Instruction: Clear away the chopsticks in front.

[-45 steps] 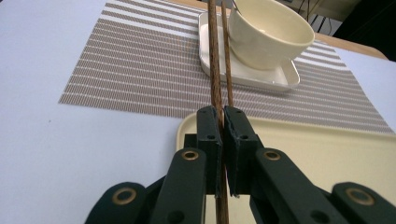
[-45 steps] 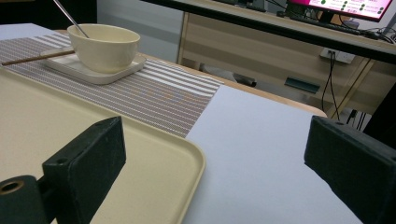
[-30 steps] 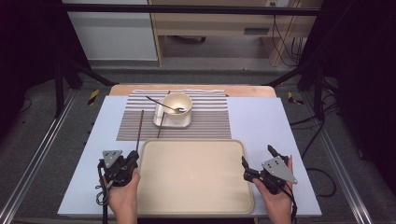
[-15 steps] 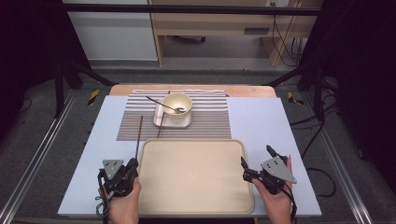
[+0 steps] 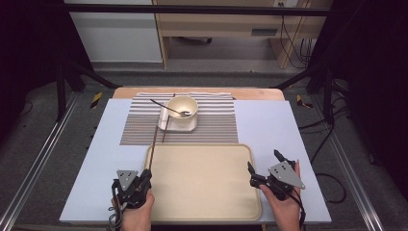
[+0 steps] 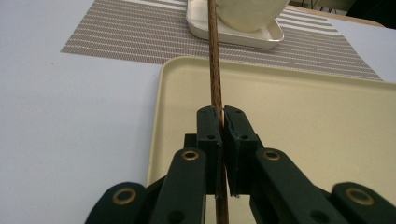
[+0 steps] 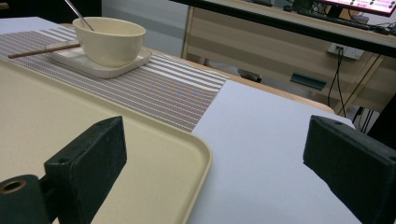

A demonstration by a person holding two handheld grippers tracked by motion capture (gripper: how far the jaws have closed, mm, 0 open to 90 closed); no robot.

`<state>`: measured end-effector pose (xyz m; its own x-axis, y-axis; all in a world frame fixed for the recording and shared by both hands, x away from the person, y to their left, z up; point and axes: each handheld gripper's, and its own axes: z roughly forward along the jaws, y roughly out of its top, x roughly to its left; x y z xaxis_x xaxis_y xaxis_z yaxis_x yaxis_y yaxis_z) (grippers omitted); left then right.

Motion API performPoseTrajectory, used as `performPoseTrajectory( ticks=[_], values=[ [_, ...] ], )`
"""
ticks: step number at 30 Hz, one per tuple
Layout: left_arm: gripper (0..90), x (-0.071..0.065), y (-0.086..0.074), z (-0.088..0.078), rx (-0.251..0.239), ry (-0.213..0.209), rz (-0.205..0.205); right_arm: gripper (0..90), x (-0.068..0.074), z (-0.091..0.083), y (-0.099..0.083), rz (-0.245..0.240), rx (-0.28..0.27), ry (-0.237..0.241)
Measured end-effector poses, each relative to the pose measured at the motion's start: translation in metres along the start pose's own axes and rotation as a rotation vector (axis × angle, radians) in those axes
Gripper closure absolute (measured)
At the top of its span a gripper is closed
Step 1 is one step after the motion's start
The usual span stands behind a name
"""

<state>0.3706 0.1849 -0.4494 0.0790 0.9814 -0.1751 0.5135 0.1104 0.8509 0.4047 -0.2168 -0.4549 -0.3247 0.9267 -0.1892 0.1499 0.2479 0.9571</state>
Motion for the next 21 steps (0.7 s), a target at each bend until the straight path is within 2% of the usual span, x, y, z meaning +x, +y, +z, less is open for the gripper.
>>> performPoseTrajectory(
  ticks=[8, 17, 21],
  values=[
    [85.5, 0.001, -0.014, 0.002, 0.028, 0.0, -0.007, 6.2, 0.001, 0.0, 0.0, -0.003, 0.005, 0.009],
    [85.4, 0.002, -0.022, -0.001, 0.039, 0.01, 0.0, 6.2, 0.001, 0.001, 0.0, -0.002, 0.004, 0.013],
    [85.4, 0.006, -0.025, -0.003, 0.04, 0.012, -0.016, 6.2, 0.001, 0.001, 0.0, -0.002, 0.006, 0.012]
  ],
)
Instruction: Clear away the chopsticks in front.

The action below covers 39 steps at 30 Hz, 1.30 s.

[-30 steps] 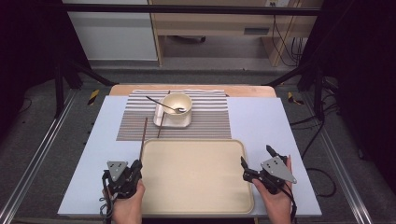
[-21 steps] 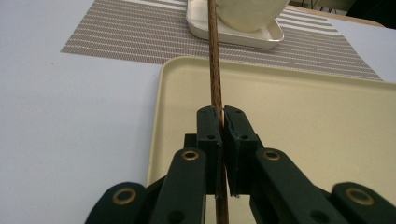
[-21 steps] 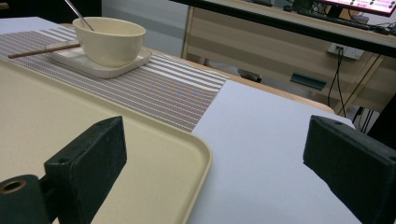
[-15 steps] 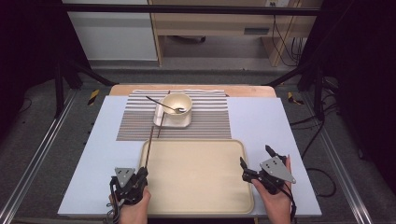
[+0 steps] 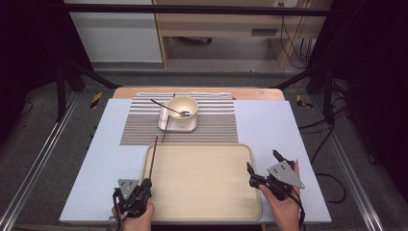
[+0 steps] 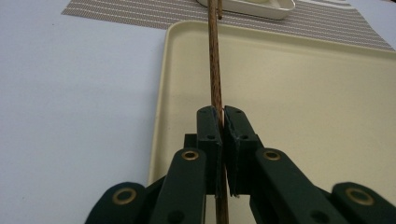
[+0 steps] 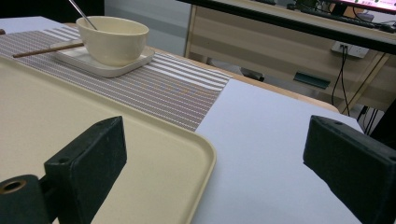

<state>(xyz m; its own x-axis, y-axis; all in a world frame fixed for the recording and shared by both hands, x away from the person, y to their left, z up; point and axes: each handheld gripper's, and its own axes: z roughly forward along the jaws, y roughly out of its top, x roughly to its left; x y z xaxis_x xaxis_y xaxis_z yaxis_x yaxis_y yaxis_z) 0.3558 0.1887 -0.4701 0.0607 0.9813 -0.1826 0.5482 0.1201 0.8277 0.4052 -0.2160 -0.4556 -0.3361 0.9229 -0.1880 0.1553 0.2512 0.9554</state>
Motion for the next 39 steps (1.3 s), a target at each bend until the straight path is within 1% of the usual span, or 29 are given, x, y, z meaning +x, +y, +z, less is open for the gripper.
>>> performPoseTrajectory(
  ticks=[3, 13, 19, 25, 30, 39],
  values=[
    [85.4, 0.002, -0.003, -0.001, 0.003, -0.002, -0.01, 6.2, 0.001, 0.0, 0.0, 0.001, 0.001, 0.002],
    [85.4, 0.002, -0.004, 0.0, 0.006, -0.005, -0.016, 6.2, 0.001, 0.0, 0.0, 0.005, 0.001, 0.002],
    [85.4, 0.006, -0.006, 0.0, 0.007, -0.016, -0.045, 6.2, 0.0, 0.0, 0.0, 0.003, 0.0, 0.004],
    [85.4, 0.007, -0.009, -0.001, 0.007, -0.014, -0.047, 6.2, 0.001, 0.001, 0.0, -0.001, 0.004, 0.009],
    [85.4, 0.007, -0.012, -0.001, 0.013, -0.006, -0.041, 6.2, 0.0, 0.0, 0.0, 0.002, 0.005, 0.008],
    [85.4, 0.004, -0.016, 0.001, 0.032, 0.01, -0.021, 6.2, 0.002, 0.001, 0.0, -0.001, 0.004, 0.011]
  ],
)
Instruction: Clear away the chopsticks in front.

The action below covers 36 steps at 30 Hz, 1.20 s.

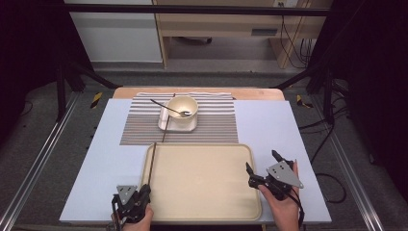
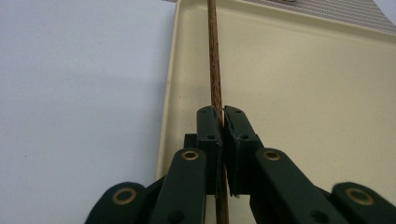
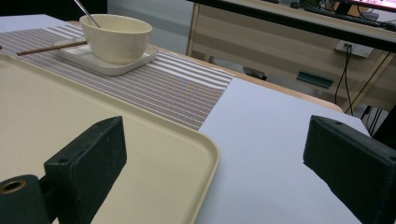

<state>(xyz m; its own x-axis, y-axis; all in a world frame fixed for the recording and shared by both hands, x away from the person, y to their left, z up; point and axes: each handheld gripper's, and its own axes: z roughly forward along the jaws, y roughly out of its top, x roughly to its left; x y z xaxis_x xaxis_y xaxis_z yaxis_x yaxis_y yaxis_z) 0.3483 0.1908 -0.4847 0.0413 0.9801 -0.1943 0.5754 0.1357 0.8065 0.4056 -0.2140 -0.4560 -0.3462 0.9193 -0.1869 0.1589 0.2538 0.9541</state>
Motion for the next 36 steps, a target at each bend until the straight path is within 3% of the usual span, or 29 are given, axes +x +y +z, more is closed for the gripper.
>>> performPoseTrajectory(
  ticks=[5, 13, 32, 36],
  values=[
    [85.4, 0.0012, 0.0019, 0.0019, 0.002, 0.005, 0.002, 6.2, -0.0001, 0.0003, -0.0003, 0.0, 0.0, 0.0],
    [85.3, -0.0044, 0.0017, 0.0043, 0.018, 0.015, 0.044, 6.2, 0.0003, 0.0007, -0.0003, -0.001, 0.002, 0.003],
    [85.2, -0.0023, -0.0011, 0.0042, 0.03, 0.021, 0.046, 6.1, 0.0009, 0.001, -0.0003, 0.0, 0.005, -0.002],
    [85.0, -0.0033, -0.0011, 0.0047, 0.014, 0.021, 0.048, 6.1, 0.0008, 0.0011, -0.0004, 0.0, 0.005, -0.001]
  ],
)
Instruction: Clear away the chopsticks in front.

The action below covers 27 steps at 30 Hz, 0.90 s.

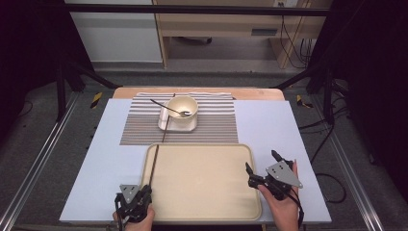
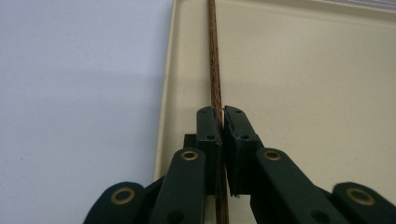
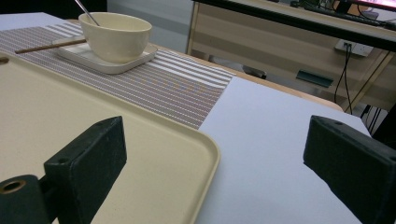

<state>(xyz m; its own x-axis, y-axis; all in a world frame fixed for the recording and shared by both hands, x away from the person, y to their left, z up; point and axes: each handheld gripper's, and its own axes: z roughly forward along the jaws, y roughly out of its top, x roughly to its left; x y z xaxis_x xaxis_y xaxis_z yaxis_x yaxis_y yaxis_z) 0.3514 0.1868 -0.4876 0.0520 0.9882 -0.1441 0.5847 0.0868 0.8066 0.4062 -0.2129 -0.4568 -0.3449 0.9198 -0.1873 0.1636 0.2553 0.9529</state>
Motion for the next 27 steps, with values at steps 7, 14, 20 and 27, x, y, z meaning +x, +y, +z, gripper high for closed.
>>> performPoseTrajectory(
  ticks=[7, 14, 20, 27],
  values=[
    [85.0, 0.0001, 0.0006, 0.0002, -0.006, -0.004, 0.003, 6.1, 0.0, 0.0003, 0.0, -0.001, 0.0, 0.001],
    [81.6, -0.0013, -0.0003, 0.0012, -0.005, -0.005, 0.011, 6.1, 0.0004, 0.0005, -0.0001, -0.002, 0.001, 0.003],
    [77.7, -0.0024, 0.0008, 0.0, -0.018, -0.003, 0.016, 6.1, 0.0005, 0.0005, 0.0, -0.003, 0.001, 0.004],
    [67.9, -0.0066, 0.009, 0.0019, -0.038, -0.029, 0.042, 5.7, -0.0009, 0.0012, -0.0006, -0.003, 0.004, 0.002]
  ],
)
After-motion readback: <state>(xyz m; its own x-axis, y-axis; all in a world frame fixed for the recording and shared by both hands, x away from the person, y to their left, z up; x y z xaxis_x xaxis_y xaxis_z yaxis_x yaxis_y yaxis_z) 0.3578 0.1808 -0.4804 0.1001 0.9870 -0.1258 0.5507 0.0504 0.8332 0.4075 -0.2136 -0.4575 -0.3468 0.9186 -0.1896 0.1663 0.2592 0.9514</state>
